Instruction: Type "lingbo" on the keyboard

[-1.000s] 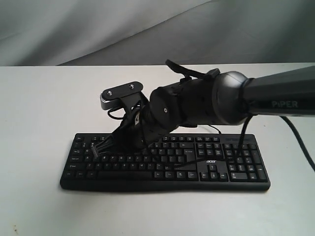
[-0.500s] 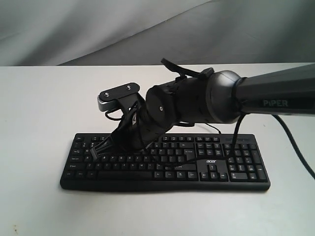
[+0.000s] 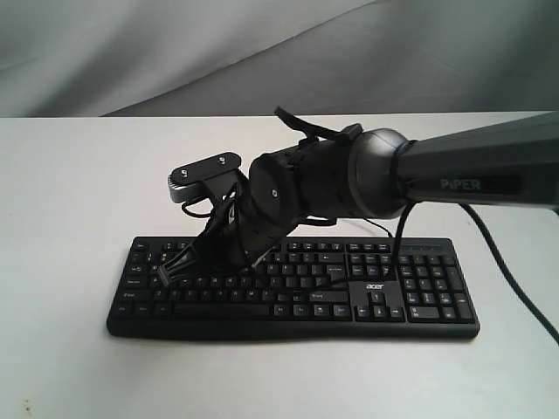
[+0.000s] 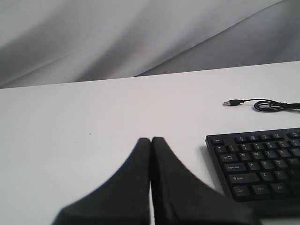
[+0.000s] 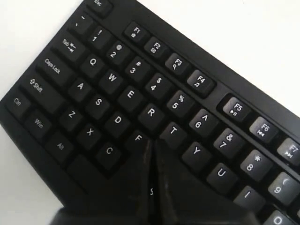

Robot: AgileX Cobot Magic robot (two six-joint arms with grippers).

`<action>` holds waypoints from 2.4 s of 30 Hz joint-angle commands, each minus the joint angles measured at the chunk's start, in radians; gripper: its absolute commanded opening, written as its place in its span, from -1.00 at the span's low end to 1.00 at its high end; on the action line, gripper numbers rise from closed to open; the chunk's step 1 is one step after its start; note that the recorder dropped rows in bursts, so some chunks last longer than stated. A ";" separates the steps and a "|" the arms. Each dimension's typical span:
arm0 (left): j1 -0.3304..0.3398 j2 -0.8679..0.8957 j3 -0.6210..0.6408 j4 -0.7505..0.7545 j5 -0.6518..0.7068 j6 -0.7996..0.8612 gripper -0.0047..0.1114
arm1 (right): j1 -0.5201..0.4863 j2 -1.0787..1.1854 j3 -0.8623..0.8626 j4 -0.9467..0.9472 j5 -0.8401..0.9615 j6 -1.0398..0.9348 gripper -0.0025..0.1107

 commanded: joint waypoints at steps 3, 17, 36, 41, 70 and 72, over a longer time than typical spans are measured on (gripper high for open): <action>0.002 -0.003 0.004 -0.008 -0.005 -0.004 -0.91 | 0.002 0.017 -0.008 -0.009 0.005 -0.011 -0.96; 0.002 -0.003 0.004 -0.008 -0.005 -0.004 -0.91 | 0.002 0.017 -0.008 -0.011 -0.025 -0.028 -0.96; 0.002 -0.003 0.004 -0.008 -0.005 -0.004 -0.91 | 0.002 0.017 -0.008 -0.011 -0.029 -0.039 -0.96; 0.002 -0.003 0.004 -0.008 -0.005 -0.004 -0.91 | 0.002 0.031 -0.008 -0.011 -0.029 -0.039 -0.96; 0.002 -0.003 0.004 -0.008 -0.005 -0.004 -0.91 | 0.002 -0.029 -0.008 -0.038 0.005 -0.041 -0.96; 0.002 -0.003 0.004 -0.008 -0.005 -0.004 -0.91 | 0.002 -0.037 -0.008 -0.040 0.026 -0.032 -0.96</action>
